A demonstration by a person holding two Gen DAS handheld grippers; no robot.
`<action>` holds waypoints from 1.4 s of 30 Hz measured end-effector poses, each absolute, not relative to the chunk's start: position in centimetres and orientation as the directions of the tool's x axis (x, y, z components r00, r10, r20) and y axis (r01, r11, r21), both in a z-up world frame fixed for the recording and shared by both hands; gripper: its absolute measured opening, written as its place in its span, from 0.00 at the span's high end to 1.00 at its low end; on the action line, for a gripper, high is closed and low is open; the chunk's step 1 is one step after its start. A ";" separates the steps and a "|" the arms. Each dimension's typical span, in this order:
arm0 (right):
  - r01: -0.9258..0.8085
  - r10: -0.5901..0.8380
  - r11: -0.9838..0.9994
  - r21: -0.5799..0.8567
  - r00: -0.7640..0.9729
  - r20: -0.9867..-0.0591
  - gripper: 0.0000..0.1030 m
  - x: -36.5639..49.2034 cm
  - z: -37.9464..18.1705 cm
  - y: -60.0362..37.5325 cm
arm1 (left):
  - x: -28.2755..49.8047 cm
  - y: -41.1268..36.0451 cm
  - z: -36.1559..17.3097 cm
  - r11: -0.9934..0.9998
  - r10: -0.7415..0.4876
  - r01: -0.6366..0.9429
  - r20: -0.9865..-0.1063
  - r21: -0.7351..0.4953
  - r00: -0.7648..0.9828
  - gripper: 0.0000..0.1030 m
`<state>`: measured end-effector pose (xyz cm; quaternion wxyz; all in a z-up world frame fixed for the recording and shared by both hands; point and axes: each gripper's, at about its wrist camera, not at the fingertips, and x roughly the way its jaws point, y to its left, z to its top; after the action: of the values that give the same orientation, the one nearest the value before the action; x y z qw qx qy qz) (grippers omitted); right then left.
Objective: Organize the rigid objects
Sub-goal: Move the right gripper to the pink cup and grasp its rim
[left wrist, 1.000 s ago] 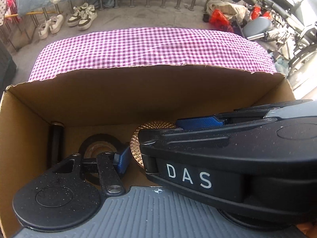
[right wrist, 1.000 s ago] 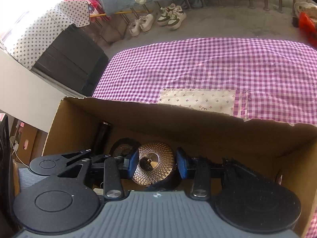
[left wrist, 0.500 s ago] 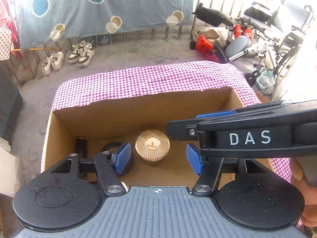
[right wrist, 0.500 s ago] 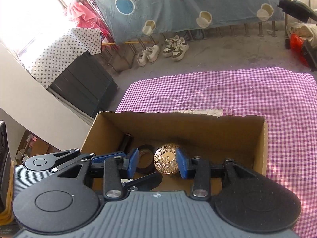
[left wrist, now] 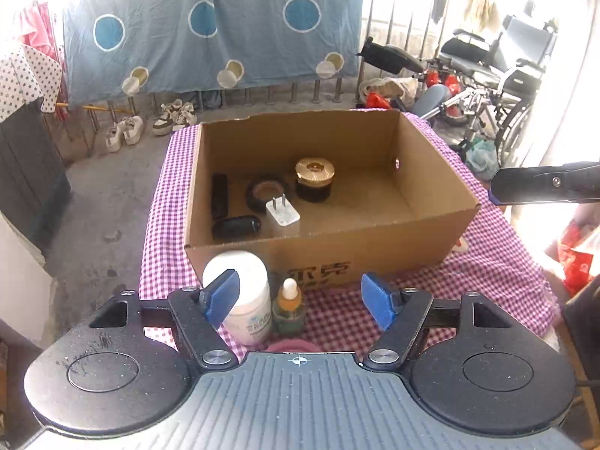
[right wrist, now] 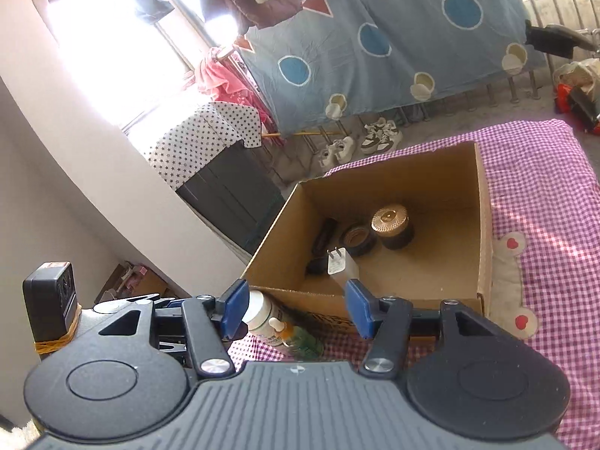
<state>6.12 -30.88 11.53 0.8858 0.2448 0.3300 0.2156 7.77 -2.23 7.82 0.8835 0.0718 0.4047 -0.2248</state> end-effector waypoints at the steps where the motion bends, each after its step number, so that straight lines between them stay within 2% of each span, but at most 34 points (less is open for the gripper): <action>1: -0.206 0.560 0.771 0.602 0.668 -0.489 0.42 5.7 9.9 -30.1 | 7.3 -1.5 6.7 0.890 -0.337 0.451 -0.764 -0.069 0.550 0.22; 2: -0.200 0.573 0.761 0.618 0.655 -0.493 0.42 5.5 8.9 -29.6 | 7.2 -1.1 5.9 0.894 -0.333 0.442 -0.775 -0.078 0.537 0.19; 5: -0.146 0.582 0.751 0.644 0.608 -0.540 0.42 5.2 5.2 -26.6 | 6.9 0.2 2.7 0.900 -0.297 0.430 -0.818 -0.068 0.492 0.19; 10: -0.100 0.549 0.801 0.590 0.515 -0.658 0.42 6.9 0.6 -21.6 | 7.5 0.0 -0.8 0.880 -0.302 0.470 -0.850 -0.073 0.432 0.19; 14: -0.100 0.517 0.834 0.543 0.489 -0.703 0.46 8.2 -0.7 -19.3 | 7.8 -0.6 -2.9 0.868 -0.302 0.492 -0.852 -0.061 0.427 0.19; 19: -0.104 0.495 0.853 0.511 0.470 -0.731 0.53 9.0 -2.0 -18.0 | 8.8 -1.2 -3.9 0.850 -0.322 0.523 -0.851 -0.066 0.415 0.24; 21: -0.106 0.485 0.862 0.496 0.458 -0.745 0.62 9.4 -2.4 -17.5 | 8.9 -1.3 -4.2 0.844 -0.337 0.530 -0.848 -0.080 0.409 0.28; 24: -0.099 0.473 0.867 0.488 0.468 -0.747 0.66 9.5 -2.4 -17.6 | 9.1 -1.4 -4.3 0.844 -0.343 0.532 -0.838 -0.076 0.424 0.29; 32: -0.018 0.427 0.874 0.485 0.502 -0.752 0.67 7.6 -2.1 -21.0 | 8.0 -3.7 -4.4 0.805 -0.405 0.583 -0.821 -0.112 0.401 0.33; 42: 0.087 0.350 0.876 0.475 0.563 -0.749 0.66 4.6 -2.3 -26.1 | 6.3 -9.7 -4.2 0.740 -0.410 0.672 -0.812 -0.030 0.415 0.35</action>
<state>4.57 -26.10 -2.27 0.8516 0.2369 0.4612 0.0773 6.29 -9.66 -4.24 0.8272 0.1524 0.4306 -0.3271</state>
